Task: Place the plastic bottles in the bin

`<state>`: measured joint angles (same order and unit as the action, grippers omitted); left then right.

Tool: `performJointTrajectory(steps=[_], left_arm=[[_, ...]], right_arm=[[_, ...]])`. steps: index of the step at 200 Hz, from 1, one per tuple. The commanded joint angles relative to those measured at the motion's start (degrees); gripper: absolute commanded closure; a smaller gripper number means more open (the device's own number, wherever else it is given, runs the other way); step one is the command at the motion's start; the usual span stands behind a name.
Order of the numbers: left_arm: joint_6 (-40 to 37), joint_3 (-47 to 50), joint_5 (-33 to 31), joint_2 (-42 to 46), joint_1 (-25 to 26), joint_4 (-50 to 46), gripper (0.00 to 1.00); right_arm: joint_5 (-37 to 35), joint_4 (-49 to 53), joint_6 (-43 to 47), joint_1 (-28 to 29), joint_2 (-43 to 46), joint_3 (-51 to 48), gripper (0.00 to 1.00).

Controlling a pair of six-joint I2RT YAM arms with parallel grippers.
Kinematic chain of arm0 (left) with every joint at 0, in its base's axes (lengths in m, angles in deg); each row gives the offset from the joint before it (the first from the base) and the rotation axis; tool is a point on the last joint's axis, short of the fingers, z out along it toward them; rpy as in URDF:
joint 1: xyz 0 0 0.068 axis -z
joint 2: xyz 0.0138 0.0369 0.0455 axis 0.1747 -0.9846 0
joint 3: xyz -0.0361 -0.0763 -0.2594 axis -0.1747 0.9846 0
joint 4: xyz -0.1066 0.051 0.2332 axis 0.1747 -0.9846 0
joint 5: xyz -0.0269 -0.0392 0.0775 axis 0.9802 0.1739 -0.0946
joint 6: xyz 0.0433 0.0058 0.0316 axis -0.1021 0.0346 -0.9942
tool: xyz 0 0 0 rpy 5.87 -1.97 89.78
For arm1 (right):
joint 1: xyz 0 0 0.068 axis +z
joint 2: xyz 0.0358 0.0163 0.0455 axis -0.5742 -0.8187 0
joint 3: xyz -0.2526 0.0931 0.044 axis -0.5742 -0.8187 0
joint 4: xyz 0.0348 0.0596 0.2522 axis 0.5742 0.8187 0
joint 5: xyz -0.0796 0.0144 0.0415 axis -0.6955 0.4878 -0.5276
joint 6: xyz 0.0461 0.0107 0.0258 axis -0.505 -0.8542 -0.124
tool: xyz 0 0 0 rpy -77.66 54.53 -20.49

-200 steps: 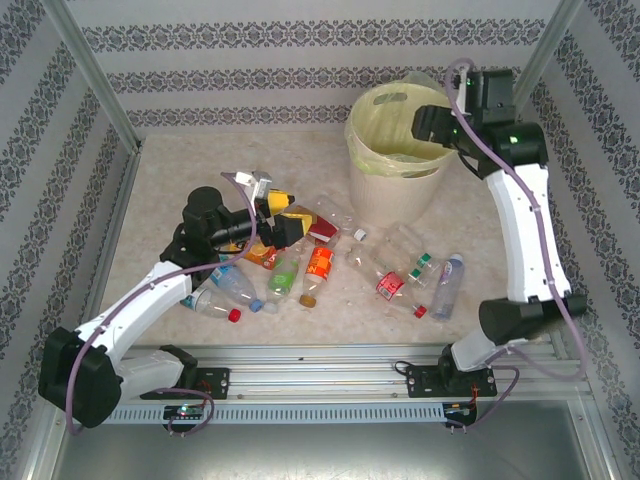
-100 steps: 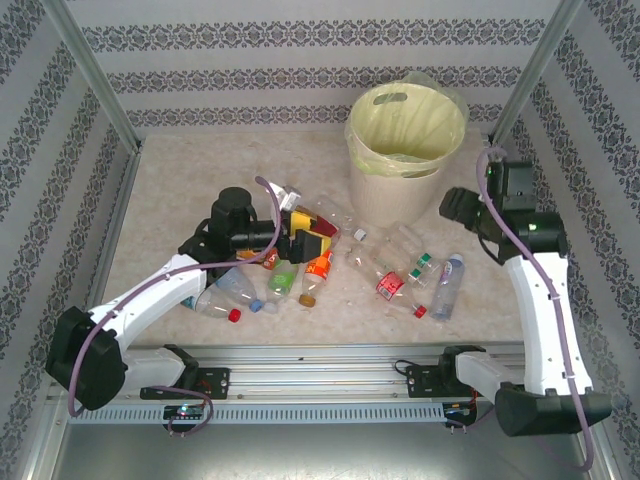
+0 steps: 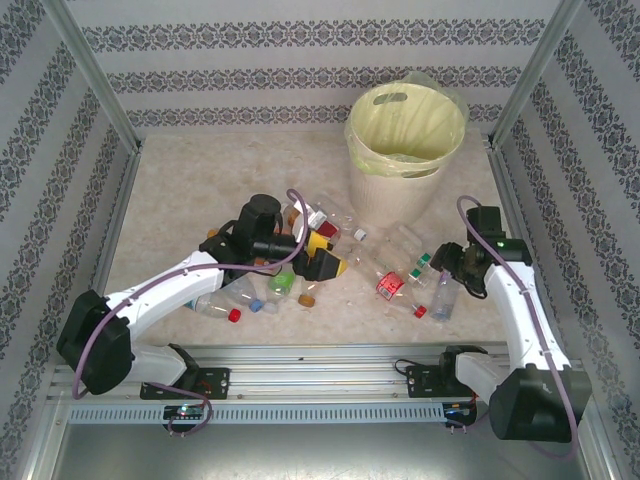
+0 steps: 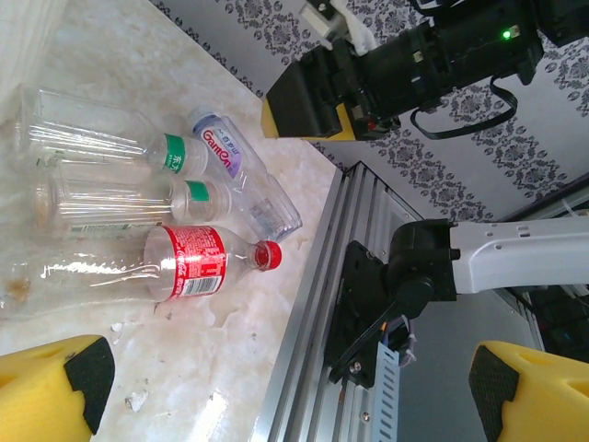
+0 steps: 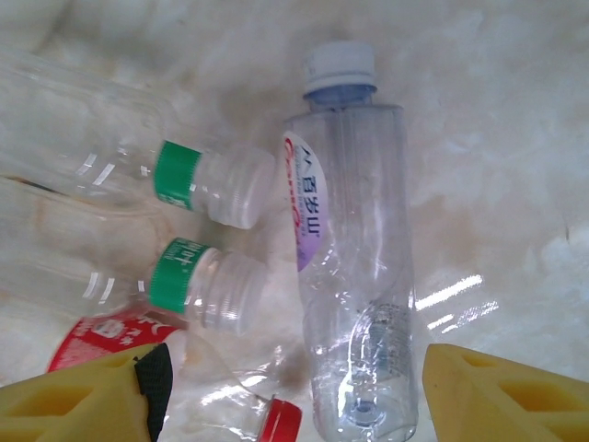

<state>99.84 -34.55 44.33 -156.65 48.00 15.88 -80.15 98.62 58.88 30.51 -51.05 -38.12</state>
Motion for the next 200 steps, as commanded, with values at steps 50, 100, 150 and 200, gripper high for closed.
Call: performJointTrajectory(steps=[50, 100, 150, 200], left_arm=[[-2.17, -2.26, -0.68, -1.08, 1.33, -2.88, 0.0], [-2.56, -2.5, -0.9, -1.52, 1.35, -3.34, 0.0], [-2.29, -2.73, -0.74, -2.27, 1.31, -3.23, 0.0], [-2.12, -2.91, -0.1, -2.97, 1.35, -3.17, 0.0]], right_arm=[[-3.4, -6.43, -0.7, -2.17, -7.71, -3.02, 0.25], [-2.49, -10.5, -0.86, -4.55, -12.07, -4.34, 0.21], [-1.07, -13.83, -0.6, -5.88, -15.33, -5.77, 0.2], [0.1, -17.0, -0.78, -6.63, -18.63, -6.22, 0.2]])
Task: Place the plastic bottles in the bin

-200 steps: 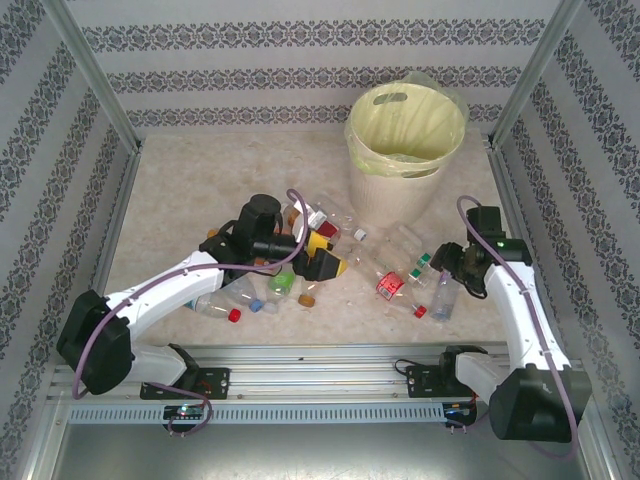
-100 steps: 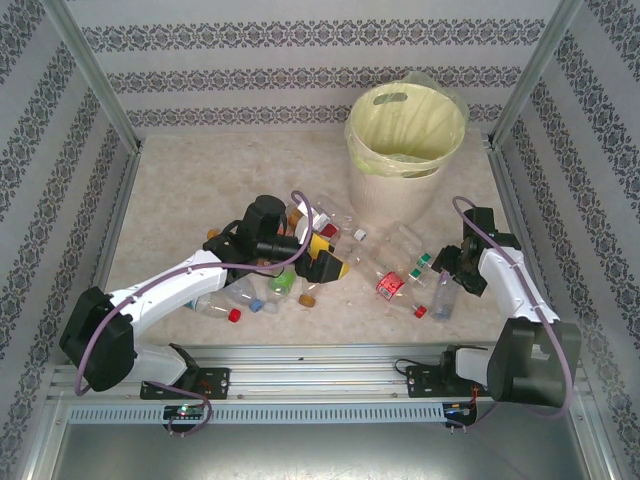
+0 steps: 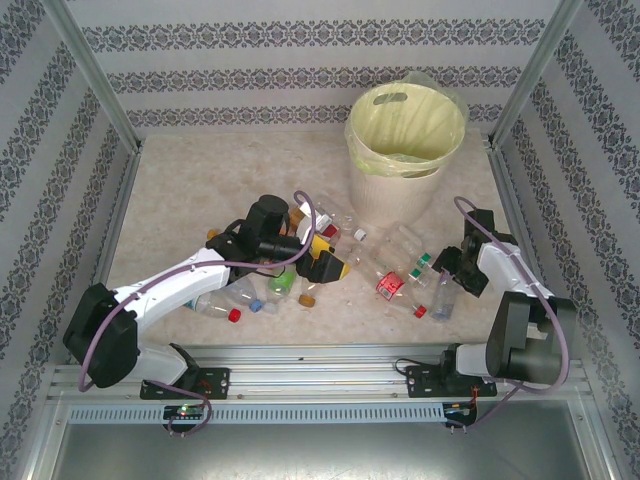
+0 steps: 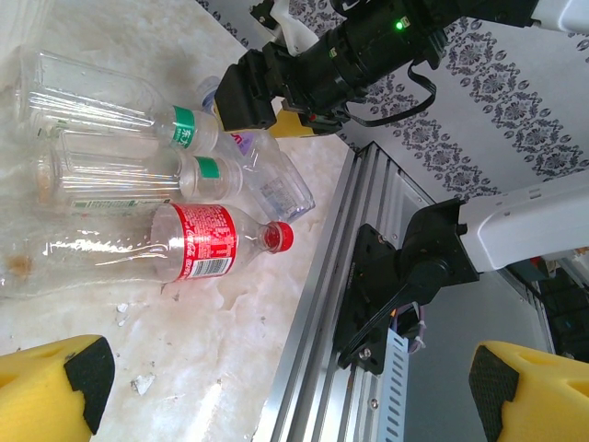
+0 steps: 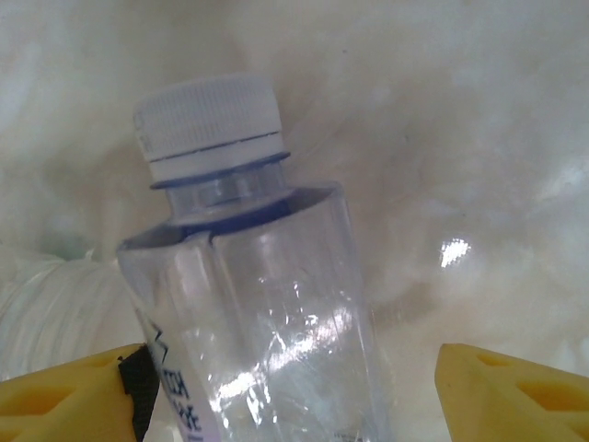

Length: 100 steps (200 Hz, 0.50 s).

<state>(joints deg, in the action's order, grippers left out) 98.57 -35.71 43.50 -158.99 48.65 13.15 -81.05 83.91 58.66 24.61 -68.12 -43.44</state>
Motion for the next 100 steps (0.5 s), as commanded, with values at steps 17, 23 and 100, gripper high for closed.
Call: performJointTrajectory(steps=[17, 23, 100], left_arm=[[-0.87, -1.73, 0.72, -0.59, 0.7, -0.5, 0.0], [-0.99, -1.65, 0.67, -0.58, 0.7, -0.46, 0.0], [-1.35, -1.8, 0.46, -0.66, 0.7, -0.85, 0.0]], right_arm=[[1.02, -3.19, -0.56, -0.77, -2.83, -0.73, 0.21], [0.93, -3.48, -0.56, -0.74, -3.26, -0.72, 0.21], [-0.37, -4.9, -0.2, -1.38, -4.36, -0.24, 0.35]])
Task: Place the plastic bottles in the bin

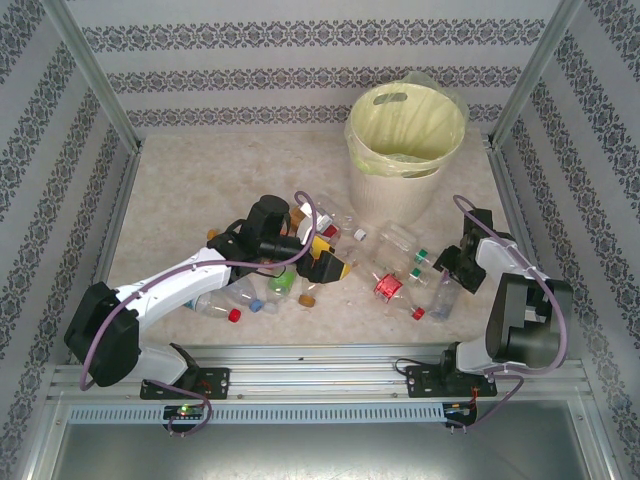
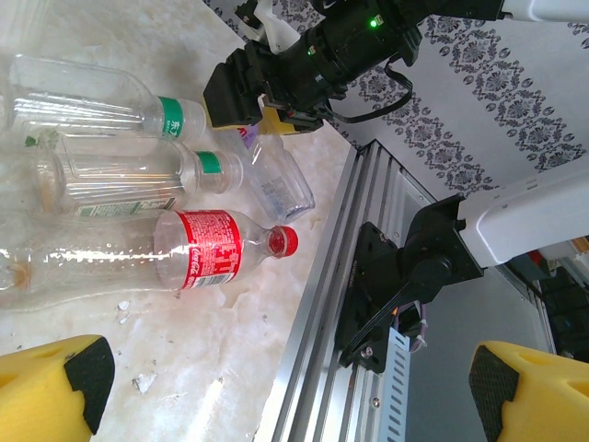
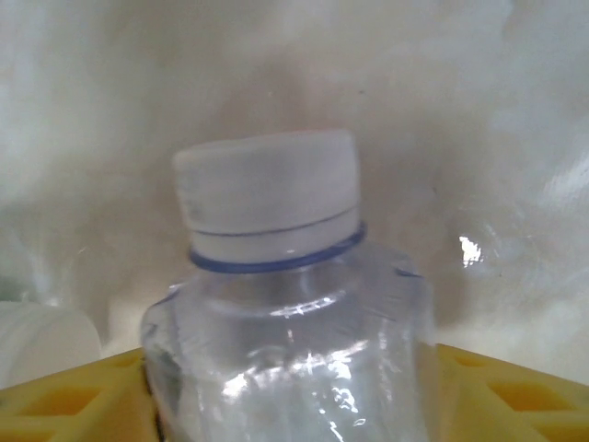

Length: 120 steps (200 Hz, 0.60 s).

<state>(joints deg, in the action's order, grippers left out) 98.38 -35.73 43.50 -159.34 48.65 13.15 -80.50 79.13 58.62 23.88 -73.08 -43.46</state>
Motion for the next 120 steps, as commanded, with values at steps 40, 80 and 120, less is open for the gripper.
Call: performJointTrajectory(steps=[40, 80, 120], left_arm=[[-0.47, -1.48, 0.28, 0.05, 0.7, 0.19, 0.0], [0.53, -0.04, 0.16, 1.72, 0.46, 3.15, 0.0], [1.98, 2.28, -1.66, 5.15, -0.59, 7.82, 0.0]], right_arm=[[-1.61, 0.89, 0.92, -0.66, 8.82, -0.2, 0.44], [-1.72, 3.9, 2.03, -0.46, 18.27, 2.15, 0.51], [-0.31, 7.51, 2.46, 1.31, 25.8, 8.57, 0.52]])
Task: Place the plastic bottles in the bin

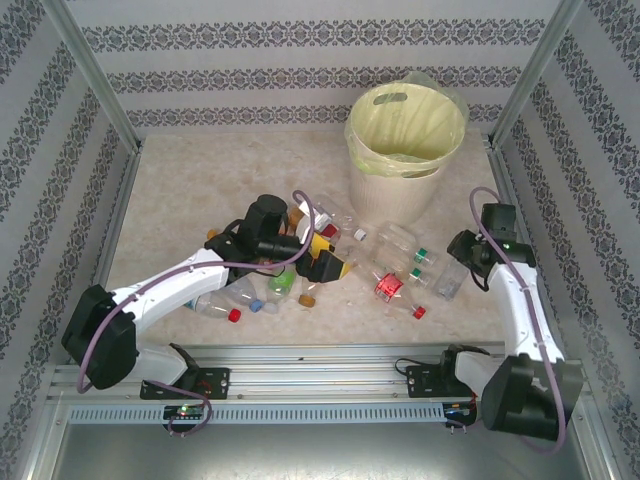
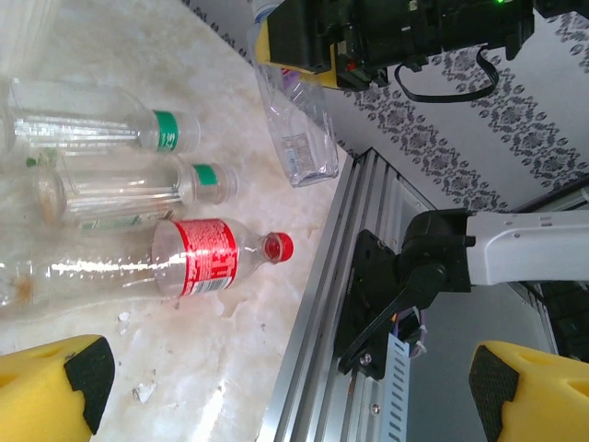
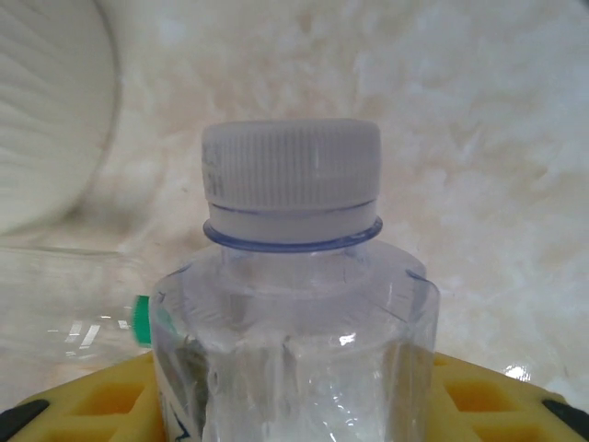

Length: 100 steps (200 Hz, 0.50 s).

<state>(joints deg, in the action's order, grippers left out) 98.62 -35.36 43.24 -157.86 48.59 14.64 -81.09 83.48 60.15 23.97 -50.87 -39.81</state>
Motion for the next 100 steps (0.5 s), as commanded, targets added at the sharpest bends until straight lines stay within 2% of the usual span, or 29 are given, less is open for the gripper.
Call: performJointTrajectory(steps=[1, 48, 100], left_arm=[[1.87, 2.09, -1.53, 3.74, -0.58, 6.61, 0.0], [6.45, 7.95, -3.64, 9.67, -3.16, 18.97, 0.0], [8.43, 12.06, -8.4, 15.73, -5.48, 25.35, 0.0]], right_arm=[[0.28, 3.31, 0.94, 1.31, 3.73, 5.03, 0.52], [-1.92, 6.52, 1.13, 8.82, 4.9, 20.08, 0.53], [-9.98, 5.8, 3.54, 20.16, -2.68, 39.37, 0.54]])
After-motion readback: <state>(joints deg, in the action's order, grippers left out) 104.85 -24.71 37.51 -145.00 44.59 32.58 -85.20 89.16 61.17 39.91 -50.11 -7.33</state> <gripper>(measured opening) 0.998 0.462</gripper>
